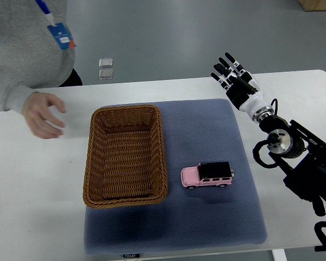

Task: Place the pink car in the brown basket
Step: 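Move the right hand down toward the pink toy car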

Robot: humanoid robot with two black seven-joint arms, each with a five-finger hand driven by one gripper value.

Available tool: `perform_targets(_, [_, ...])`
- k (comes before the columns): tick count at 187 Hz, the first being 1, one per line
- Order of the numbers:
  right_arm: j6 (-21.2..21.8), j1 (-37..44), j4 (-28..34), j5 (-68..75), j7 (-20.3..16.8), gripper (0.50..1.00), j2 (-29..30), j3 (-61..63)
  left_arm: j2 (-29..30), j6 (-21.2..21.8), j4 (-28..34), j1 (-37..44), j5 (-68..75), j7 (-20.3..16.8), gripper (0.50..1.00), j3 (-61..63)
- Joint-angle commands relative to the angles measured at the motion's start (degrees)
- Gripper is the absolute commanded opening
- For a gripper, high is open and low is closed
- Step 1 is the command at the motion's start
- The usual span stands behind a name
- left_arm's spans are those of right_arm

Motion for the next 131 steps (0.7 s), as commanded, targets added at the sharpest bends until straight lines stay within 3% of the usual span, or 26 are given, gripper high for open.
perform_targets(1, [0.0, 0.1, 0.0, 0.0, 0.0, 0.913, 0.0, 0.0, 0.0, 0.0, 0.0, 0.0, 0.0, 0.0, 1.000, 0.0])
perform_targets(52, [0.4, 0.8, 0.4, -1.0, -0.4, 0.913, -1.8, -1.8, 0.0, 0.0, 0.0, 0.0, 0.0, 0.0, 1.000, -0.1])
perform_targets(84, [4.2, 3.7, 3.0, -14.6, -0.8, 0.911, -9.8, -8.7, 0.0, 0.0, 0.0, 0.0, 0.0, 0.0, 1.000, 0.0])
perform_targets(104, [8.4, 5.6, 10.2, -25.9, -2.9, 0.911, -18.1, -11.4, 0.0, 0.0, 0.1, -0.1, 0.0, 0.0, 1.000, -0.1])
perform_targets(117, [12.4, 7.7, 17.4, -34.1, -4.4, 0.911, -25.9, -14.7, 0.0, 0.0, 0.0, -0.2, 0.0, 0.0, 1.000, -0.1])
perform_targets(131, [13.8, 11.4, 25.4, -40.3, -4.6, 0.911, -33.5, -21.1, 0.0, 0.0, 0.0, -0.4, 0.0, 0.0, 1.000, -0.1])
